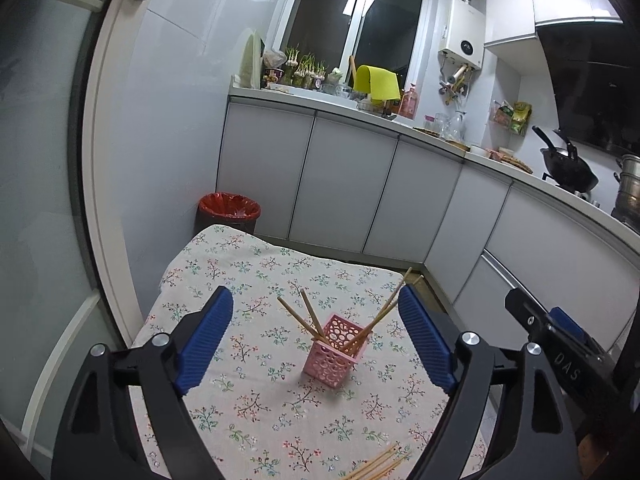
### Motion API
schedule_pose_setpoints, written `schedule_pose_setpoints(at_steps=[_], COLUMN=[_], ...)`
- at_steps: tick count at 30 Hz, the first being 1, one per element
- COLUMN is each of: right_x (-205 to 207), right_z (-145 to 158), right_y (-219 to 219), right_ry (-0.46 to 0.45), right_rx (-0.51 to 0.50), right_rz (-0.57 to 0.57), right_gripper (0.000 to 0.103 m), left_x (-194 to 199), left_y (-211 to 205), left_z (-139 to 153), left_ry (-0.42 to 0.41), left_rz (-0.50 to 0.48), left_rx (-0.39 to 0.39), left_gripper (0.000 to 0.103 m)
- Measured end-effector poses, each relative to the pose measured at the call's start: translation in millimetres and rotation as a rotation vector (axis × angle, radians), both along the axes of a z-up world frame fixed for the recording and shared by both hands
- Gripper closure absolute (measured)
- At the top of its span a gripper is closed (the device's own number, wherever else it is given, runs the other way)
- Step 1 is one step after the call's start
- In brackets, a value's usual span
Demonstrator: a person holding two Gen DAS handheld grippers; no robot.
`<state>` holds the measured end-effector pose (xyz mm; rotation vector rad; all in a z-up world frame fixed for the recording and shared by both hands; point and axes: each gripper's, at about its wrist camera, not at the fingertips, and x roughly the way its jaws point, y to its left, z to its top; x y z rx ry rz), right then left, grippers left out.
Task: Organize utensils
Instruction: 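Move both grippers back to the remaining chopsticks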
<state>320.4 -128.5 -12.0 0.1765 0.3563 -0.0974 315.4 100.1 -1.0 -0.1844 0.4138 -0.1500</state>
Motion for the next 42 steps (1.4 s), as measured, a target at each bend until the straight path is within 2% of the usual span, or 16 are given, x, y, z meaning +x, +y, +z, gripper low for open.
schedule_pose_setpoints(at_steps=[5,10,14,17,21,24,26,35,37,41,42], right_x=[-23,-43,-56,-66,-86,-99,-103,-110,-107,-103,-101], right_z=[-4,-13,-20,-30,-52,-82,-105,-187,-195,-200,-201], right_y=[2,-8,-17,-24,-38,-54,-64,-110,-116,-116,-117], right_ry=[-0.005,0.018,0.039,0.079,0.163,0.263,0.336,0.549,0.575,0.588,0.591], right_rx=[-0.039,-0.016,0.0,0.005,0.036,0.113,0.162,0.339,0.445,0.469,0.48], right_rz=[-0.012,-0.039,-0.063,-0.055,-0.066,-0.08,-0.083,-0.167,-0.131,-0.125,-0.117], right_gripper=[0.007,0.007,0.007,0.007,0.007,0.007,0.007,0.007,0.007,0.007,0.007], left_x=[-18,-32,-37,-35,-24,-17,-11,46,58,80,84], left_y=[-10,-13,-18,-28,-52,-75,-89,-136,-147,-168,-170], left_z=[0,-2,-6,-12,-33,-62,-83,-161,-176,-205,-210], left_ry=[0.0,0.01,0.034,0.081,0.196,0.285,0.343,0.696,0.763,0.86,0.87], left_rz=[-0.013,-0.025,-0.044,-0.094,-0.204,-0.277,-0.324,-0.484,-0.496,-0.489,-0.482], left_rx=[0.041,0.068,0.092,0.14,0.277,0.42,0.484,0.517,0.522,0.569,0.583], left_gripper=[0.014,0.014,0.013,0.01,0.008,0.008,0.008,0.008,0.008,0.009,0.011])
